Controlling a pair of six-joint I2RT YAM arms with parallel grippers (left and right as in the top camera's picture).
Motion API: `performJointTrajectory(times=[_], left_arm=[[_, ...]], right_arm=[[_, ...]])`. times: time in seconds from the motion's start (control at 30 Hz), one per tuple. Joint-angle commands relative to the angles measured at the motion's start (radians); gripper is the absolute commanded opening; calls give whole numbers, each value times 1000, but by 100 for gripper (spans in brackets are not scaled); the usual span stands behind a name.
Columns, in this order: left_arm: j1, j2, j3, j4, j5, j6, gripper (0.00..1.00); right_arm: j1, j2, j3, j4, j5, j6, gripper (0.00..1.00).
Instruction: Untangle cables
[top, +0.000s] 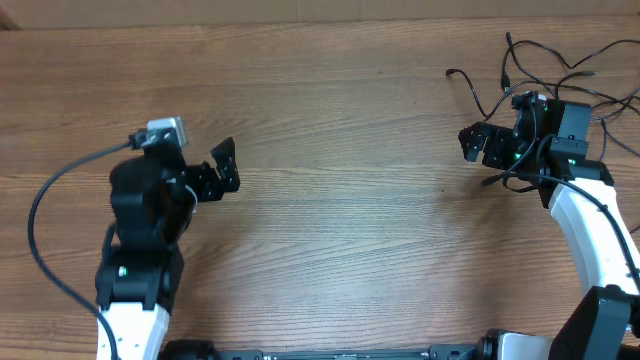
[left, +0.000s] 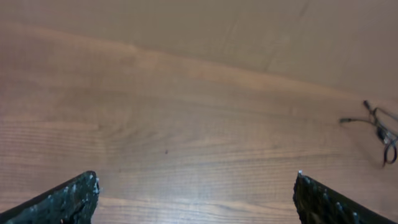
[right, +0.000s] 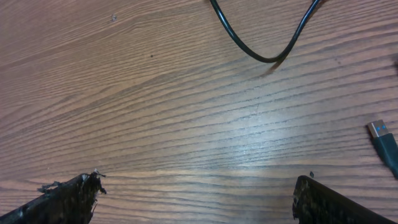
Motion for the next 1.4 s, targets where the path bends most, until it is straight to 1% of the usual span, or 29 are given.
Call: performJointTrajectory(times=[0.0,0.43,0.5,0.6,0.77,0.97,1.1,1.3,1.33,1.37], left_arm=[[6,-85,-78,74,32,50,99],[6,-368,-402,502,32,51,100],[6,-403,-435,540,31,51,100],[6,-452,-464,553,19,52,99],[6,-545,-497,552,-12,95,100],[6,-652,-541,550,-33,97,100],[6,-737,-597,562,-42,96,100],[6,-894,-724,629,-41,96,100],[6,-893,-737,649,-39,96,100],[6,-891,-734,636,-41,96,100]], right_arm=[[2,-24,19,3,10,-7,100],[2,-24,19,3,10,-7,100],[2,-24,19,3,10,-7,100],[2,-24,19,3,10,-8,100],[2,-24,19,3,10,-7,100],[2,-24,19,3,10,-7,100],[2,-24,19,3,10,-8,100],[2,-24,19,3,10,-7,100],[2,-24,19,3,10,-7,100],[2,-24,19,3,10,-8,100]])
